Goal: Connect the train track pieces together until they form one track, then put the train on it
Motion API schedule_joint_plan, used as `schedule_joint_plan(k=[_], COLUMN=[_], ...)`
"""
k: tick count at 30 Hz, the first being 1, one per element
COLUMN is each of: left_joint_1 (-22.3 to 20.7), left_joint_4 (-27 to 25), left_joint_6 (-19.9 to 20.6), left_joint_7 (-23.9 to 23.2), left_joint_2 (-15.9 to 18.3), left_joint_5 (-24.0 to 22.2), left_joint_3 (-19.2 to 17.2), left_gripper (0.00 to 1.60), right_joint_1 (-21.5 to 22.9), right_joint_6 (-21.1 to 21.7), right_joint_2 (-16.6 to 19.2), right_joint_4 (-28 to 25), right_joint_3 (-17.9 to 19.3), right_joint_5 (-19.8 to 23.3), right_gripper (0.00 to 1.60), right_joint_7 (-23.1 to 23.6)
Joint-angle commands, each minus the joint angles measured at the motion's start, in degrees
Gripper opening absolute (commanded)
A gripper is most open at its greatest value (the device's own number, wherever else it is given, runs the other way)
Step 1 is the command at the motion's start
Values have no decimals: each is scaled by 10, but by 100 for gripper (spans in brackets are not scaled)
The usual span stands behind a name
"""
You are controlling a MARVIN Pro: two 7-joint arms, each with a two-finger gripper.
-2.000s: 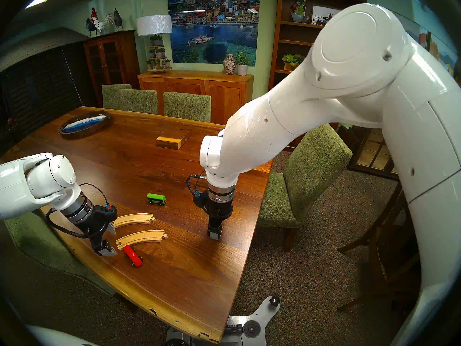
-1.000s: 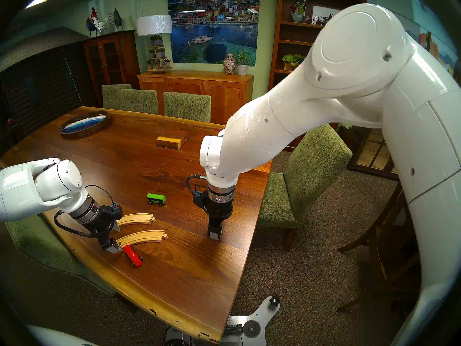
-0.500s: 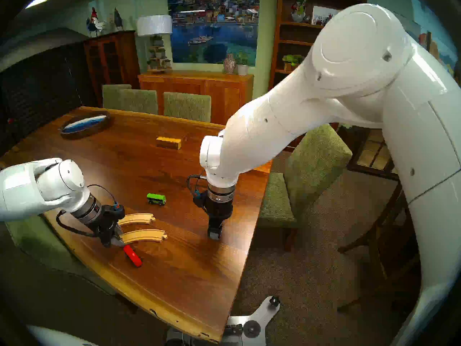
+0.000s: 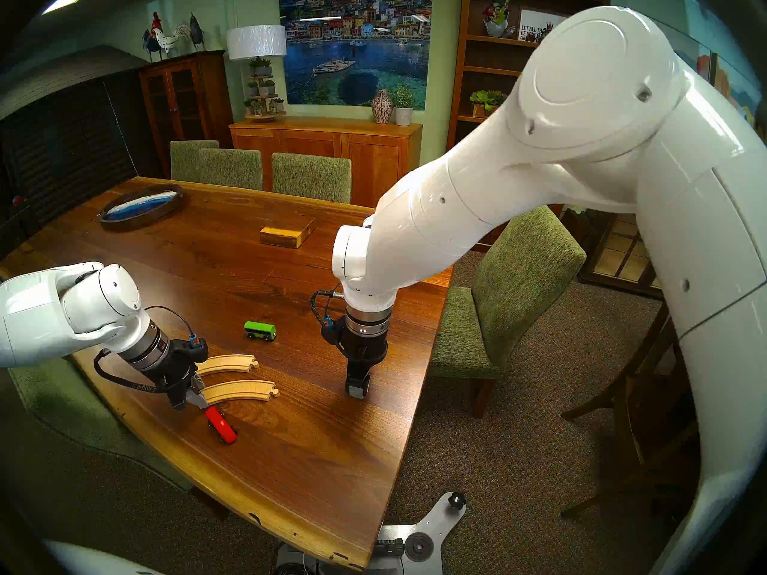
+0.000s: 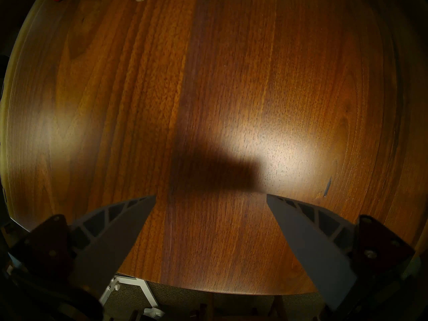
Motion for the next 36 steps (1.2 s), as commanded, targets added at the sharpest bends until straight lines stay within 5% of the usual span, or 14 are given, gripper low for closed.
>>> schedule_joint_plan(k=[1, 26, 36], left_joint_1=[1, -31, -45], left_joint_4=[-2, 0, 1], left_joint_6=[1, -2, -12], left_joint_7=[22, -10, -11], left_joint_2=[-3, 3, -30], left_joint_5=[-5, -19, 10], left_joint_3=[-5, -28, -41], left_gripper=[0, 0, 0], right_joint_1=[12, 12, 12], right_joint_6=[1, 1, 1], right_joint_2=[3, 3, 3], right_joint_4=[3, 3, 3], right_joint_3=[4, 4, 4], right_joint_5=[1, 1, 1], right_gripper=[160, 160, 160], right_joint_7=[0, 0, 0])
